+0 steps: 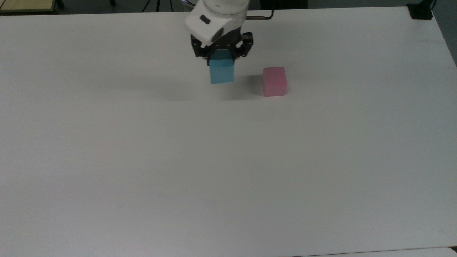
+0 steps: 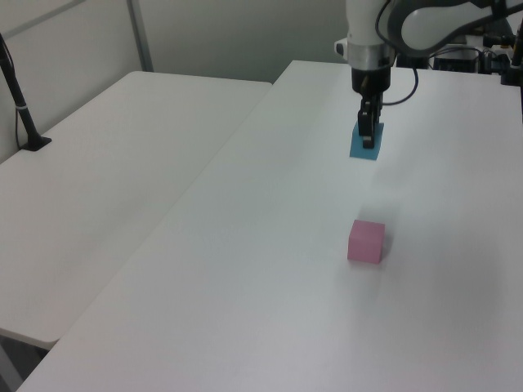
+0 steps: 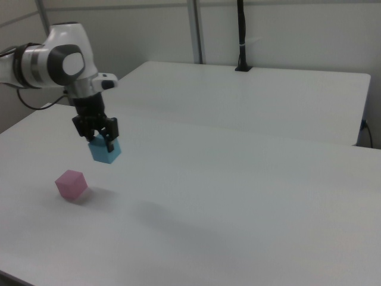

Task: Put blue cube on pink cube
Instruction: 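Lift the blue cube and carry it over the pink cube, then lower the blue cube onto the pink cube's top face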

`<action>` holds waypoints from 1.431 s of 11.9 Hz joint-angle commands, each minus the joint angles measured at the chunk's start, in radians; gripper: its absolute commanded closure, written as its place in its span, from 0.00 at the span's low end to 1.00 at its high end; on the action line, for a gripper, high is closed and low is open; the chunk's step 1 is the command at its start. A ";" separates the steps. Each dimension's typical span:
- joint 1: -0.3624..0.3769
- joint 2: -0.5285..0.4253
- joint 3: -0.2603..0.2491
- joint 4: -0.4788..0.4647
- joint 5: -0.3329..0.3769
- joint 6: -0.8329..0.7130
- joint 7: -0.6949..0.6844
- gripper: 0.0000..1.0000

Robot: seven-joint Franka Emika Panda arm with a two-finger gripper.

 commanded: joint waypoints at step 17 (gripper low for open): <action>0.262 0.172 0.027 0.001 -0.023 0.090 0.274 0.64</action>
